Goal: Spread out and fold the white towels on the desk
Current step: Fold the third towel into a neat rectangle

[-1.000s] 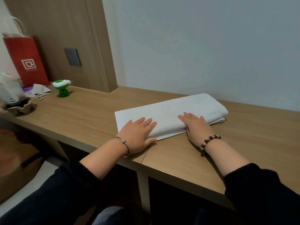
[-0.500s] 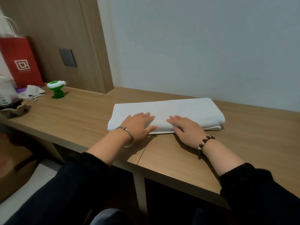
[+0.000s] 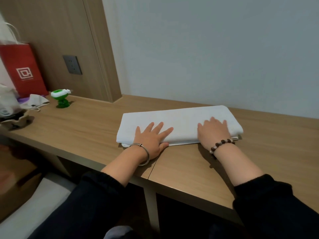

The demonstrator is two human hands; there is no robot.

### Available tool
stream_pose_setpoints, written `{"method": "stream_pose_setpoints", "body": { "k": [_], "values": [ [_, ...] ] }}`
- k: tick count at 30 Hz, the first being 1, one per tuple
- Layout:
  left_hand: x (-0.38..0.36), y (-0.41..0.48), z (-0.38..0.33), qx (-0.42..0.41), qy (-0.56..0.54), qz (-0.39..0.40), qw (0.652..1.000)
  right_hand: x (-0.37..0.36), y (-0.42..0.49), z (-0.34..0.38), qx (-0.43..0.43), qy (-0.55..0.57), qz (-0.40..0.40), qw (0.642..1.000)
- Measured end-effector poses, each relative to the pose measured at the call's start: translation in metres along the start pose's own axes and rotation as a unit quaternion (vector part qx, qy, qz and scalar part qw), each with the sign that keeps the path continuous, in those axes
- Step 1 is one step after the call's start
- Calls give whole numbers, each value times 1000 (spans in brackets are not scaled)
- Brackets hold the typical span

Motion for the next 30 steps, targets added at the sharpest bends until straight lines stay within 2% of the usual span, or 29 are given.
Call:
{"method": "stream_pose_setpoints", "body": {
  "k": [2, 4, 7, 9, 13, 15, 17, 20, 26, 30],
  "values": [
    [-1, 1, -1, 4, 2, 4, 1000, 6, 4, 30, 76, 97, -21, 992],
    [-1, 3, -2, -3, -2, 4, 1000, 1, 3, 56, 113, 144, 8, 983],
    [5, 1, 4, -50, -17, -4, 999, -24, 1, 73, 154, 93, 67, 981],
    [11, -8, 22, -56, -69, -17, 996, -29, 3, 71, 156, 85, 72, 981],
    [7, -47, 72, 73, -81, -33, 993, -24, -1, 72, 167, 78, 40, 982],
    [0, -66, 88, 122, -180, -79, 973, -18, -10, 80, 213, 92, 15, 973],
    [-4, -78, 92, 137, -277, -134, 941, -11, -26, 98, 293, 130, 23, 947],
    [-7, -84, 97, 133, -325, -148, 925, -6, -54, 128, 373, 167, 62, 911],
    [-8, -87, 103, 123, -361, -139, 914, -4, -57, 144, 368, 165, 38, 914],
    [-9, -86, 104, 128, -355, -143, 915, 1, -59, 141, 363, 210, 18, 907]
  ]
}}
Point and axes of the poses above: each hand's wrist, its own y-axis towards the middle knuckle, its own x-axis out of the back of the hand, z = x × y, the point moved 4 cm from there along y, towards the middle knuckle, and after that the axes turned 14 degrees about -x, right-handed, at the moved point
